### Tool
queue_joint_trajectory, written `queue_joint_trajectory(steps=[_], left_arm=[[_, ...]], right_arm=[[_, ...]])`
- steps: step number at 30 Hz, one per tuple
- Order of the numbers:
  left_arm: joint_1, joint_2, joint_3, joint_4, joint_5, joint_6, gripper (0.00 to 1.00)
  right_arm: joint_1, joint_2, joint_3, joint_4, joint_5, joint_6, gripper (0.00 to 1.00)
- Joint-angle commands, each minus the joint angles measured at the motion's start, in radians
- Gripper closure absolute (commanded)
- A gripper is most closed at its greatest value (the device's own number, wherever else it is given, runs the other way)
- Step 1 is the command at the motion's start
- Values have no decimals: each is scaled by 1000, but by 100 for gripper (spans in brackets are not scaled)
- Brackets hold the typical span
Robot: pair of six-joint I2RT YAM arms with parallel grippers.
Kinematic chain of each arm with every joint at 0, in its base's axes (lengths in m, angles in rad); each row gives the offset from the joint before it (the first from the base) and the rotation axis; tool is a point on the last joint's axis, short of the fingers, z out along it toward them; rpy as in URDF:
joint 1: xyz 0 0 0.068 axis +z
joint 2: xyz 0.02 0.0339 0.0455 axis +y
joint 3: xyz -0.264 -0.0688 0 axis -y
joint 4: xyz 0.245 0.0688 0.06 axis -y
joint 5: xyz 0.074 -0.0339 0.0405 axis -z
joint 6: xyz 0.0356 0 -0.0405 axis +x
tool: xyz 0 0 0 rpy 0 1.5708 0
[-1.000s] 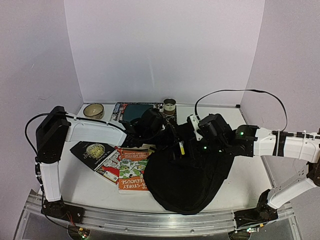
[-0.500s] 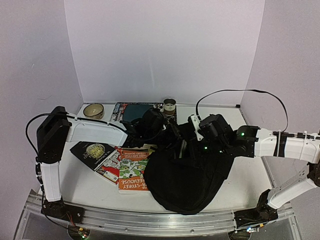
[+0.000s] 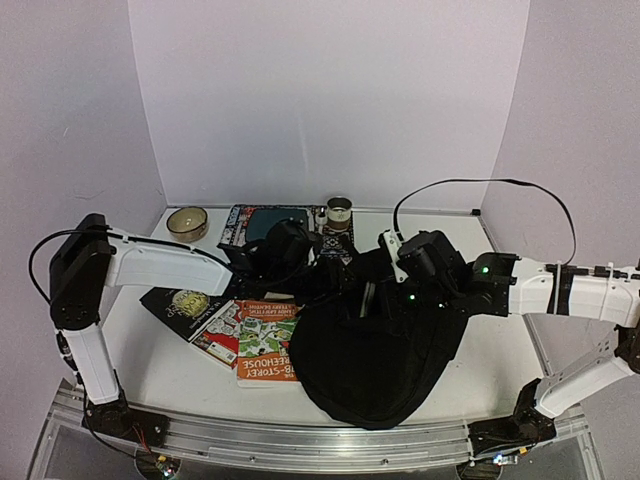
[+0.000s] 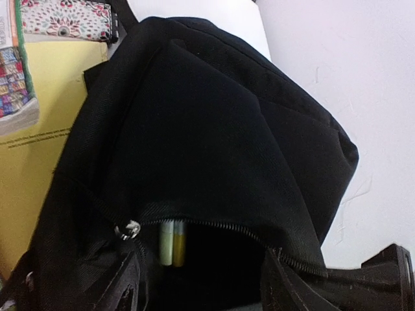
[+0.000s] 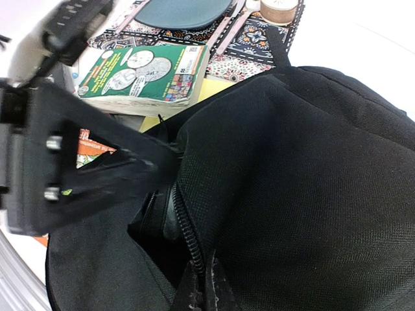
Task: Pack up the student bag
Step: Place the pen in the lower front pocket of the bag, then grab the pen at the center of the board.
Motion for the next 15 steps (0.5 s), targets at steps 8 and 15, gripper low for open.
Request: queue_joint_trajectory(steps=[8, 15], left_arm=[[155, -265, -192, -273, -158, 131, 23], [319, -300, -185, -439, -265, 213, 19]], right_arm=[[11, 3, 24, 4, 12, -31, 100], [11, 5, 24, 4, -3, -41, 100]])
